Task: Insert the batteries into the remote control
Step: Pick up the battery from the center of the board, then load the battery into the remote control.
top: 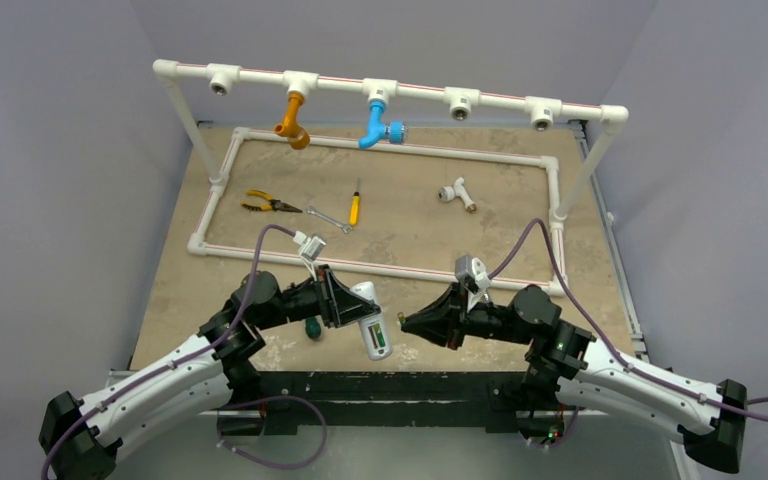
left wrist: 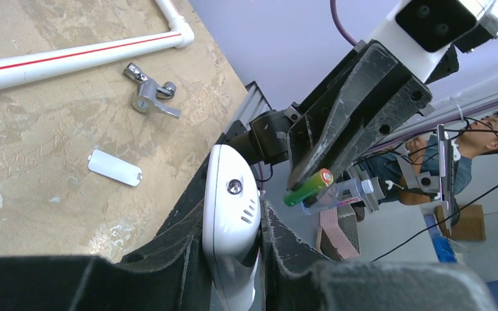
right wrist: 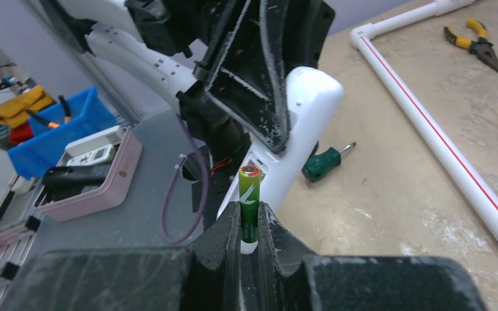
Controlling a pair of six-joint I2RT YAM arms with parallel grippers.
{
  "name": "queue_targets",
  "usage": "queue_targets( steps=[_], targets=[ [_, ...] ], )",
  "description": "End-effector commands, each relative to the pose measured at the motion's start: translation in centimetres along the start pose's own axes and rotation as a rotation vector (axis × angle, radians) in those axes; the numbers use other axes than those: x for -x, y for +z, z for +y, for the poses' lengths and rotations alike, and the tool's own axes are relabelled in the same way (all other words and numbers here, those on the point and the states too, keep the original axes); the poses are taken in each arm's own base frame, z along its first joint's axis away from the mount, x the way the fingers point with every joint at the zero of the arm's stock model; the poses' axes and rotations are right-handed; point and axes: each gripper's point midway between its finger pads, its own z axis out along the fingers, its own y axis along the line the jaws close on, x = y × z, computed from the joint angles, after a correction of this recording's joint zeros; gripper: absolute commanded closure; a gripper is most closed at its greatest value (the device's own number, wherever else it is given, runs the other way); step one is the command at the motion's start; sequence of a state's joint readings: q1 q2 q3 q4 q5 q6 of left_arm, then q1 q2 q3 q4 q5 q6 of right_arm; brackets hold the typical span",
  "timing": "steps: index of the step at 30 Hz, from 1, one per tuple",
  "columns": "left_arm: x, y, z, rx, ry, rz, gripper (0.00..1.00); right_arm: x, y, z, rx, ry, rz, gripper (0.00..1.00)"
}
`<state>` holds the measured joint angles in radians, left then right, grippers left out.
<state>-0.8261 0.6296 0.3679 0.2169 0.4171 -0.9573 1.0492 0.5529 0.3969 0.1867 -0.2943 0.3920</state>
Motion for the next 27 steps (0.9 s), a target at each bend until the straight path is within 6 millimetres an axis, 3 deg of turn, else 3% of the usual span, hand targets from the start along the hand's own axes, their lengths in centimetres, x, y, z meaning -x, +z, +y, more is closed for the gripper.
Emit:
queue_targets(
  steps=[1, 19, 27],
  targets=[
    [1.1, 0.2, -1.2, -0.044, 0.039, -0.038, 1.0, 1.2, -0.2, 2.7, 0.142, -0.084, -0.013, 1.0],
    [1.6, 0.1, -1.3, -0.059, 0.075, -0.075, 1.0, 0.4, -0.5, 2.1, 0.126, -0.138, 0.016, 1.0],
    [1.6, -0.9, -2.7, -0.199, 0.163, -0.151, 1.0, 0.2, -0.5, 1.7, 0.092, -0.098, 0.035, 1.0]
  ],
)
